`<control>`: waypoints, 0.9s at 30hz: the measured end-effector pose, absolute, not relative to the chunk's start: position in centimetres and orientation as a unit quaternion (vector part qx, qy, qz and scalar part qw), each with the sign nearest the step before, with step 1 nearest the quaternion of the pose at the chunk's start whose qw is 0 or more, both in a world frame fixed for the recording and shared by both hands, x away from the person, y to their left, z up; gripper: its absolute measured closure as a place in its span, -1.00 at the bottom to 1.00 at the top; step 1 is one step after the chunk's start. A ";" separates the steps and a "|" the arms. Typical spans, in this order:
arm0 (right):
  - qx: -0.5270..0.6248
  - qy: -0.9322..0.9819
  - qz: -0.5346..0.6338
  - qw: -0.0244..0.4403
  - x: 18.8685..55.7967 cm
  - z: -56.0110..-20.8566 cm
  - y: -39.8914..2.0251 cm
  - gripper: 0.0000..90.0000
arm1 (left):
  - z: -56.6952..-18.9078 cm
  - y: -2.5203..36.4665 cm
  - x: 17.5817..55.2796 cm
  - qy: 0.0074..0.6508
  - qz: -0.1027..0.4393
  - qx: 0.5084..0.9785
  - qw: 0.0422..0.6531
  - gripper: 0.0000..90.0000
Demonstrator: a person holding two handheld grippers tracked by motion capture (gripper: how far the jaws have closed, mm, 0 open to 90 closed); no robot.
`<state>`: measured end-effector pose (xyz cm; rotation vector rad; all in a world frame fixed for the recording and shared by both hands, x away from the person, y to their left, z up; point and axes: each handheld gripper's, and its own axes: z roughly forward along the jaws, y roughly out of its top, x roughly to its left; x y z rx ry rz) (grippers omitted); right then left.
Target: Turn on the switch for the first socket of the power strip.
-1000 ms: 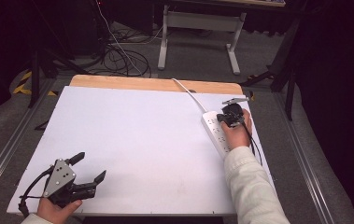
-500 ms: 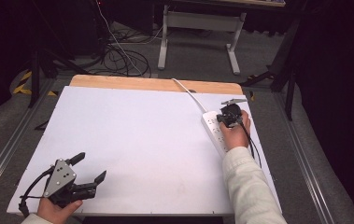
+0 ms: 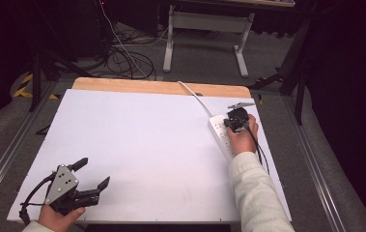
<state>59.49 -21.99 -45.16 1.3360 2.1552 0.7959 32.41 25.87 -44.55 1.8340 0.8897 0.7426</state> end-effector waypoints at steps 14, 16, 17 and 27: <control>0.490 0.788 0.279 0.245 59.5 -45.2 -21.6 1.00 | -44.5 25.9 32.4 0.360 0.305 0.748 0.467 -0.70; 0.492 0.787 0.282 0.243 59.5 -45.2 -21.7 1.00 | -44.5 25.9 32.4 0.360 0.304 0.748 0.468 -0.70; 0.495 0.786 0.286 0.238 59.6 -45.1 -21.9 1.00 | -44.5 25.9 32.4 0.360 0.304 0.748 0.468 -0.70; 0.482 0.776 0.317 0.255 58.4 -43.7 -22.3 1.00 | -44.5 25.9 32.6 0.362 0.302 0.748 0.467 -0.70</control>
